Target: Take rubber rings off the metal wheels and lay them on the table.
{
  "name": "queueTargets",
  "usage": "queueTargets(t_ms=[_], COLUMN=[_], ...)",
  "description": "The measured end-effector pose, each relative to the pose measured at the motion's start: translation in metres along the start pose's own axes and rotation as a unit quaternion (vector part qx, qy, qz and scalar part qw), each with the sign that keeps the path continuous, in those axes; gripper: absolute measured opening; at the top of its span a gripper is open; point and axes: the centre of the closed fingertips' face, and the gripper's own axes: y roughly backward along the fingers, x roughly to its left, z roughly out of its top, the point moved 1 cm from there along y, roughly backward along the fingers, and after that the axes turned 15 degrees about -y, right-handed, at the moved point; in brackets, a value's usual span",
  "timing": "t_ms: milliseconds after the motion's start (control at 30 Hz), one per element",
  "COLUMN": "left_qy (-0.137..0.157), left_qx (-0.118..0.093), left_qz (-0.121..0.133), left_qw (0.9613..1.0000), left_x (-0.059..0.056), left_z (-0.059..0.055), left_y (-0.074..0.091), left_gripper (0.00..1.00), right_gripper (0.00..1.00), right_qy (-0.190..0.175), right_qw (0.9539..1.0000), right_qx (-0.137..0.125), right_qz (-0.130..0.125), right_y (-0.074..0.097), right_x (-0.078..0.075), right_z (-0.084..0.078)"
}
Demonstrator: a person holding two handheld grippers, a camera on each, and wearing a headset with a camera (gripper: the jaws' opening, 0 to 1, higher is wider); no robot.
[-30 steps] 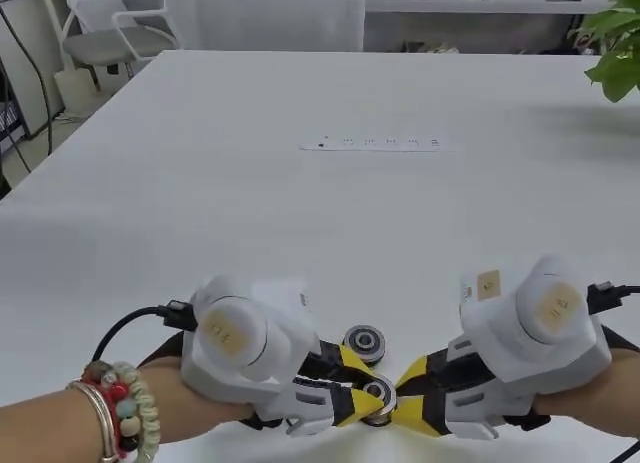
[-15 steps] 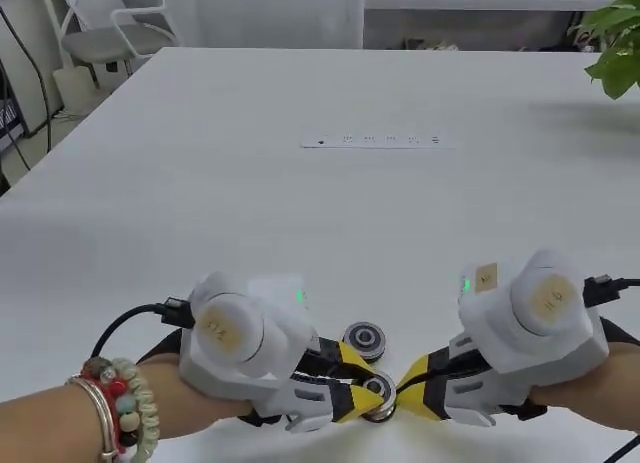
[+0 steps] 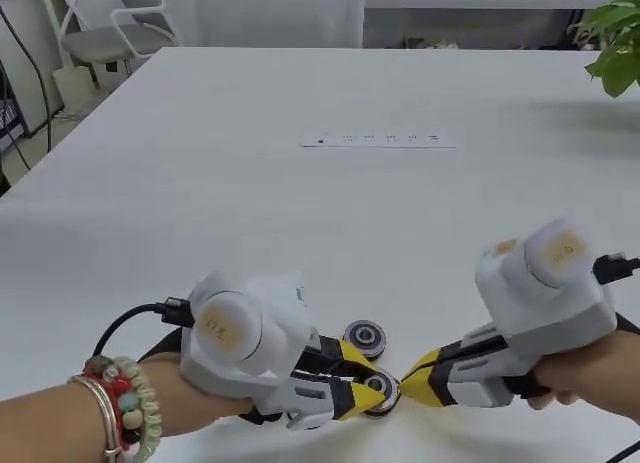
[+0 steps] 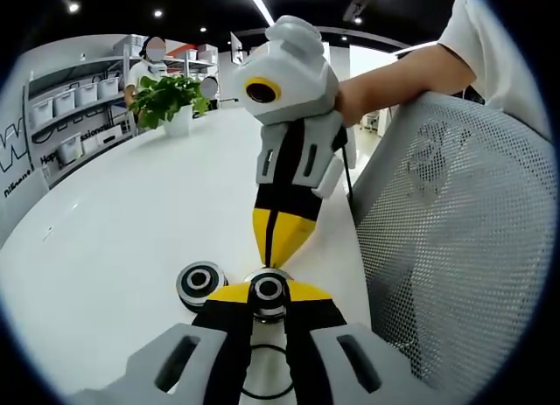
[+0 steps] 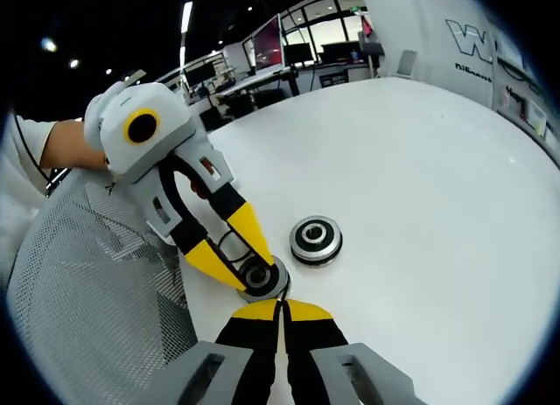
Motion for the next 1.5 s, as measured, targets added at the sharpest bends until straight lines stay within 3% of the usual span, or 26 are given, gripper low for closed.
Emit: queueTargets(t_ms=[233,1033,1500], left_qy=[-0.001,-0.005,-0.005], left_qx=[-0.001,-0.001,-0.001], left_qz=[-0.001,-0.002,-0.002], left_qw=[1.0,1.0,1.0], left_x=[0.0,0.0,0.0], left_z=[0.0,0.0,0.0], left_y=[0.0,0.0,0.0], left_gripper=[0.08,0.08,0.08], right_gripper=[0.0,0.0,0.0], right_qy=[-0.033,-0.019,-0.029], right_qw=[0.9992,0.9995,0.9988], right_qx=[-0.014,-0.016,-0.022], right_qz=[0.015,0.019,0.032], right_y=[0.001,0.001,0.001], right_x=[0.006,0.014,0.016], right_z=[0.005,0.009,0.01])
